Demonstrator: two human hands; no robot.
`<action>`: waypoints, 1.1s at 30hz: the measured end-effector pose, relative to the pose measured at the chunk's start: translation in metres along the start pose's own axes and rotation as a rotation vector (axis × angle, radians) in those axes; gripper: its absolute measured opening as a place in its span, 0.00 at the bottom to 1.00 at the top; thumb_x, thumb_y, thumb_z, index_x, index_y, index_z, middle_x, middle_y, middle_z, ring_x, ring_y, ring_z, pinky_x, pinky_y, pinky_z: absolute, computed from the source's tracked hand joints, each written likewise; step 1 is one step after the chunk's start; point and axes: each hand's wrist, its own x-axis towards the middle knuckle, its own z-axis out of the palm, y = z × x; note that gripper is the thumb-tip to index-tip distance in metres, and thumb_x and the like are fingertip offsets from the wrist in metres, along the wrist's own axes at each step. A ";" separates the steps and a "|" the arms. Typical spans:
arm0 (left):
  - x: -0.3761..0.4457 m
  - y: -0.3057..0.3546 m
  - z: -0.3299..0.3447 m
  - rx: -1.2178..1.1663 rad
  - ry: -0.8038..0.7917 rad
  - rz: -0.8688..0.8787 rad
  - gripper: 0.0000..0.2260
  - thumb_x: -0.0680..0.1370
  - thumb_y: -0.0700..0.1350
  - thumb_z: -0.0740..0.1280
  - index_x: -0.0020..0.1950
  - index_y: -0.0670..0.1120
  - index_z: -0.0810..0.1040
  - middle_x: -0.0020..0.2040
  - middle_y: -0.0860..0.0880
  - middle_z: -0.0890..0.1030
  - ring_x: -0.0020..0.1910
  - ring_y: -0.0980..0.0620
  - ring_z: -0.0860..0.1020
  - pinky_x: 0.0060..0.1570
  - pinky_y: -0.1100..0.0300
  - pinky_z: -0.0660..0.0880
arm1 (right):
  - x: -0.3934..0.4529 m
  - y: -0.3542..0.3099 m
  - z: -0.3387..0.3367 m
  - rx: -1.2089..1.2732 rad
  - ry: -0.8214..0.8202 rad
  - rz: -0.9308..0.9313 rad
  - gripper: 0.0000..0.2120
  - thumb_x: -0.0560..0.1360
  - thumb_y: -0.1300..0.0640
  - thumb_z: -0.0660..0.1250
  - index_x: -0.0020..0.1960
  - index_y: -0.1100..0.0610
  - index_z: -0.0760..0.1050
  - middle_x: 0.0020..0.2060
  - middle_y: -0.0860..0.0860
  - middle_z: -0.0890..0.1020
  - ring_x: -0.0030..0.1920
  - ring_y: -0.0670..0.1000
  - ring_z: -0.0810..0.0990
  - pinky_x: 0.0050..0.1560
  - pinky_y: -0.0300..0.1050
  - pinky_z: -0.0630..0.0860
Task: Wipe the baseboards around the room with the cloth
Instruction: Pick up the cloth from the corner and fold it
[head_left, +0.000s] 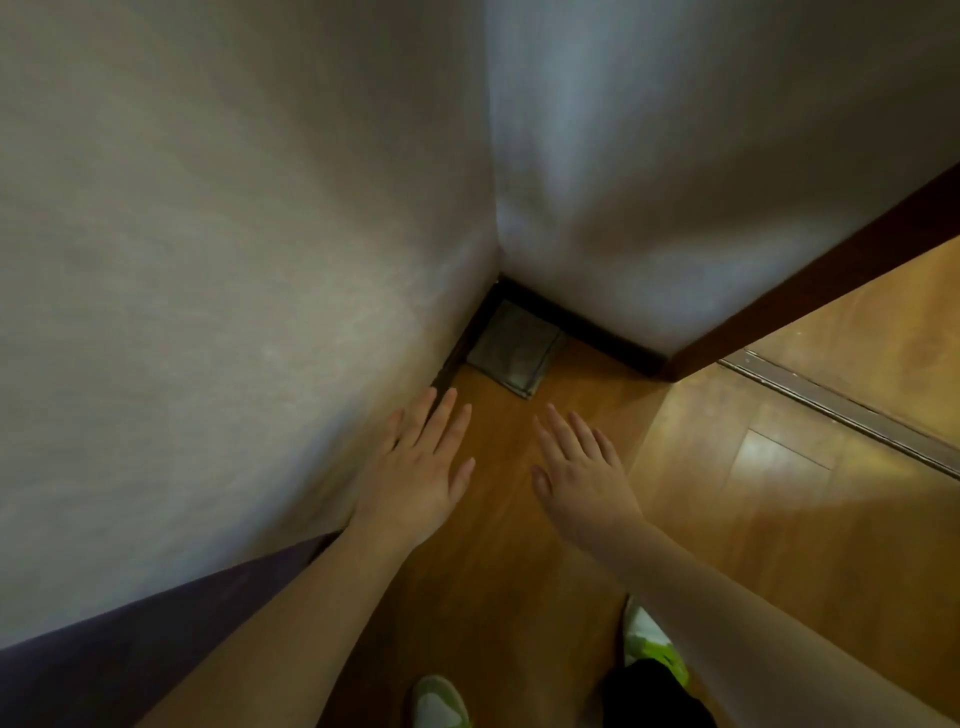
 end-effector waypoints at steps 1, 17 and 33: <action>0.008 0.000 0.014 -0.001 0.004 0.000 0.29 0.82 0.61 0.40 0.81 0.50 0.49 0.81 0.48 0.48 0.80 0.48 0.45 0.76 0.49 0.41 | 0.010 0.004 0.013 -0.008 -0.009 -0.009 0.28 0.84 0.43 0.45 0.80 0.48 0.40 0.79 0.48 0.40 0.76 0.50 0.34 0.75 0.52 0.37; 0.129 -0.006 0.196 0.139 -0.091 0.087 0.27 0.84 0.55 0.46 0.81 0.49 0.41 0.81 0.47 0.38 0.79 0.47 0.35 0.77 0.46 0.40 | 0.179 0.055 0.177 -0.084 -0.129 -0.016 0.29 0.83 0.43 0.46 0.80 0.50 0.41 0.79 0.50 0.40 0.79 0.53 0.40 0.77 0.55 0.44; 0.191 -0.018 0.277 0.034 -0.274 -0.003 0.30 0.84 0.53 0.51 0.81 0.52 0.38 0.79 0.49 0.31 0.78 0.49 0.33 0.77 0.47 0.38 | 0.251 0.080 0.228 -0.245 -0.237 0.005 0.29 0.83 0.45 0.49 0.80 0.50 0.43 0.79 0.54 0.36 0.79 0.56 0.39 0.78 0.56 0.43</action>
